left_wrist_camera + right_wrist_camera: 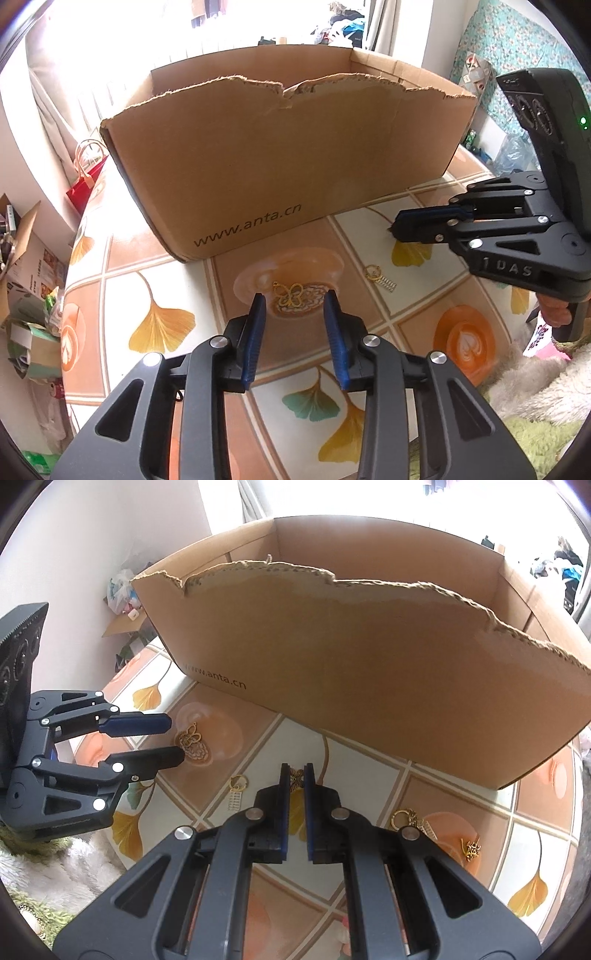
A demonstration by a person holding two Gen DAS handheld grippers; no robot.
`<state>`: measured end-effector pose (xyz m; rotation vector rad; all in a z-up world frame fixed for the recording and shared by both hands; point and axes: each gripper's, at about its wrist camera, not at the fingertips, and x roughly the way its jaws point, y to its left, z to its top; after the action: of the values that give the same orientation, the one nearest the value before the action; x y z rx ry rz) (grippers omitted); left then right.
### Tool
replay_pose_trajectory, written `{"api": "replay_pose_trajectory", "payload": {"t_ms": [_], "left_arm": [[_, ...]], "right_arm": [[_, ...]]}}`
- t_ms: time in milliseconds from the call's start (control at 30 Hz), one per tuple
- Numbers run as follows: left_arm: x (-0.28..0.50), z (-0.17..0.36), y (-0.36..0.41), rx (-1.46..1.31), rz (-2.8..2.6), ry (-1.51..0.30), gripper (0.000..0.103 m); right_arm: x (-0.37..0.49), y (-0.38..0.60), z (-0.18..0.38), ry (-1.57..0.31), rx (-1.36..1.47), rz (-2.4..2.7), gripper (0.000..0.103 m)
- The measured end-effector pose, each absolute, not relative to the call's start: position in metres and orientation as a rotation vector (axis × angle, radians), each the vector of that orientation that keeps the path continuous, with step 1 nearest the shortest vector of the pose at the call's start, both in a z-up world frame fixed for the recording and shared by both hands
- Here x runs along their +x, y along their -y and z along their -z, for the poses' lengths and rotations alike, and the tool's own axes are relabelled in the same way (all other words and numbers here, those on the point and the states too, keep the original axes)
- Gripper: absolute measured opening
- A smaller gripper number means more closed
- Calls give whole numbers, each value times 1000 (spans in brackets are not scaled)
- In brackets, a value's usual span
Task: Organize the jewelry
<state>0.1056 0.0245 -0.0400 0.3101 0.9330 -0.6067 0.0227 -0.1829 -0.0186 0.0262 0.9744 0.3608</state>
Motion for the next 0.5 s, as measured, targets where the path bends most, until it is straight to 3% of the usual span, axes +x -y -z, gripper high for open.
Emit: {"api": "replay_pose_trajectory", "payload": {"t_ms": [500], "left_arm": [[124, 46, -5, 373, 578, -946, 32]], "right_arm": [[18, 198, 18, -962, 85, -370, 6]]}}
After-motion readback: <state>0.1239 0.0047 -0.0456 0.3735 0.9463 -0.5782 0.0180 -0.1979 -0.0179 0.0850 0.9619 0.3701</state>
